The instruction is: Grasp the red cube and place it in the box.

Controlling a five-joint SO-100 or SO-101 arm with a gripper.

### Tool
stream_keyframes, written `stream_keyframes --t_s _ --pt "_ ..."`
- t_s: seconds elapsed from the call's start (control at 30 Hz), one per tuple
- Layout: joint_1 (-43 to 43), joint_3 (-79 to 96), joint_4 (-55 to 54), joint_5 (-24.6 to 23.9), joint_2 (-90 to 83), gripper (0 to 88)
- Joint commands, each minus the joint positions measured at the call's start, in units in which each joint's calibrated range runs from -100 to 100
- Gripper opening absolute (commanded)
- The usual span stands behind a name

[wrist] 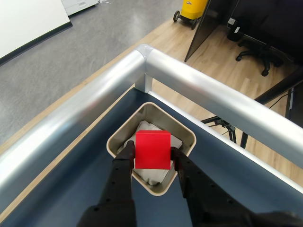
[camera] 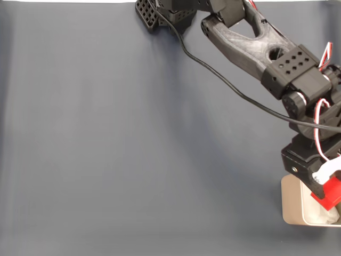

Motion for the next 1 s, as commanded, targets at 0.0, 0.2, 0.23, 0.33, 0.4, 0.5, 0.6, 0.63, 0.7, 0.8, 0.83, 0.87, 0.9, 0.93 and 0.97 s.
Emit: stream_keyframes --t_s 0.0,0.2,0.23,0.33,0.4,0.5,0.6,0.63,0.7,0.8,0.83,0.87,0.9,0.93,0.97 --pt "-0.7 -3.9 -1.4 0.1 -0.6 2.6" --pt "-0.5 -5.0 -1.2 0.0 0.4 2.6" --pt "-0.5 -5.2 -1.2 0.0 0.6 2.6" --pt "-0.3 -5.4 -1.2 0.0 0.6 2.6" --pt "-0.3 -5.4 -1.2 0.1 0.3 2.6" --pt "-0.1 -5.4 -1.4 0.4 0.2 2.6" --pt "-0.1 -5.5 -1.3 0.2 0.1 2.6" --pt "-0.2 -5.5 -1.2 0.2 0.1 2.6" --pt "-0.3 -5.5 -1.1 0.1 0.1 2.6" --pt "-0.5 -5.5 -1.1 0.0 0.1 2.6" --pt "-0.5 -5.6 -1.0 0.0 0.1 2.6" --pt "-0.6 -5.6 -1.0 -0.1 0.0 2.6" --pt "-0.6 -5.8 -0.7 -0.1 0.0 2.6" --pt "-0.7 -6.0 -0.6 -0.1 0.1 2.6" --pt "-0.7 -6.3 -0.4 -0.2 0.1 2.6"
